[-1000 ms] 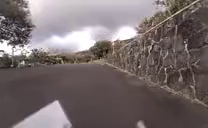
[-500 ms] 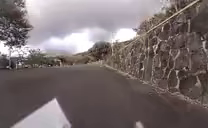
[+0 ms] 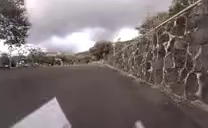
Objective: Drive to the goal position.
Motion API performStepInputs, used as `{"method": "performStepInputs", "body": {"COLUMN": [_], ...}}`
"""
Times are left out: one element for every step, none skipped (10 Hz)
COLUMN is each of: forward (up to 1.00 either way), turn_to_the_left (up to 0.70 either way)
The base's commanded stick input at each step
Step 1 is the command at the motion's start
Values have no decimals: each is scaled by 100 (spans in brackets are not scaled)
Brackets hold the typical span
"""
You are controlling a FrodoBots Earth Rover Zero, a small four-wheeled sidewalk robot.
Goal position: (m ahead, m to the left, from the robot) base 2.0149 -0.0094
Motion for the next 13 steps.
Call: {"method": "performStepInputs", "body": {"forward": [100,100,100,100,100,100,100,100,100,100,100,100,100], "turn_to_the_left": [0,0,-2,-3,-7,-7,0,-1,-7,-8,-2,-5,-7]}}
